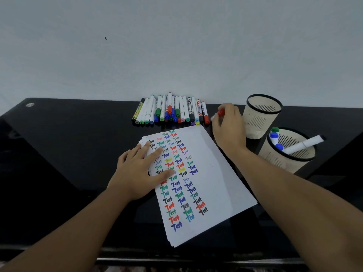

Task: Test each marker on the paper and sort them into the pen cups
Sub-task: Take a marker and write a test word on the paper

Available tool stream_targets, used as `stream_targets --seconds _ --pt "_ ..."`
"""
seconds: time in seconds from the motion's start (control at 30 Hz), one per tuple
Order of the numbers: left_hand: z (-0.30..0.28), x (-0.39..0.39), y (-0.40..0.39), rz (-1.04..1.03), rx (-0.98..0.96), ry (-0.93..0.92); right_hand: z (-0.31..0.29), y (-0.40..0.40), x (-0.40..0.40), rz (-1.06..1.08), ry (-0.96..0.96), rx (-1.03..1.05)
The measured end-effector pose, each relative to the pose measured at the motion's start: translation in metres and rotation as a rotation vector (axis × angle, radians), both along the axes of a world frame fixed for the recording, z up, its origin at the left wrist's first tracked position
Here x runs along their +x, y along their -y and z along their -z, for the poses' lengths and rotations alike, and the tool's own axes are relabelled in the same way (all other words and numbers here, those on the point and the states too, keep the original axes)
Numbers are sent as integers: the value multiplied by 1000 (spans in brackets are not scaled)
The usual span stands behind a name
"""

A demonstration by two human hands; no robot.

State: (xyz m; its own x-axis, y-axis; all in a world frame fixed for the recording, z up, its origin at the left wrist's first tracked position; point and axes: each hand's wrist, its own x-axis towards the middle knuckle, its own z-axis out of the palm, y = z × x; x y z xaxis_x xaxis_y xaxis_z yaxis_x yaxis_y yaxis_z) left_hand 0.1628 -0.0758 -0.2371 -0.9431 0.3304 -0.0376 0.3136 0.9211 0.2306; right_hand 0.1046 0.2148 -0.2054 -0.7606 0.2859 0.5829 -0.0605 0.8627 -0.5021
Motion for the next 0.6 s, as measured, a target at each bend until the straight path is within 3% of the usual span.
stream_targets --seconds 0.1,0.23,0.33,0.43,0.6 --pt "0 1 0 -4 14 0 -7 8 10 -96 -92 -75" --pt "-1 1 -1 -3 19 -9 -16 26 28 -157 -169 140" --pt "1 1 -1 -5 43 -17 -25 42 42 -369 92 270" --pt "0 2 -1 -10 88 -33 -20 56 51 -485 296 546" --pt "2 3 1 -7 158 -75 -8 56 62 -572 584 415"
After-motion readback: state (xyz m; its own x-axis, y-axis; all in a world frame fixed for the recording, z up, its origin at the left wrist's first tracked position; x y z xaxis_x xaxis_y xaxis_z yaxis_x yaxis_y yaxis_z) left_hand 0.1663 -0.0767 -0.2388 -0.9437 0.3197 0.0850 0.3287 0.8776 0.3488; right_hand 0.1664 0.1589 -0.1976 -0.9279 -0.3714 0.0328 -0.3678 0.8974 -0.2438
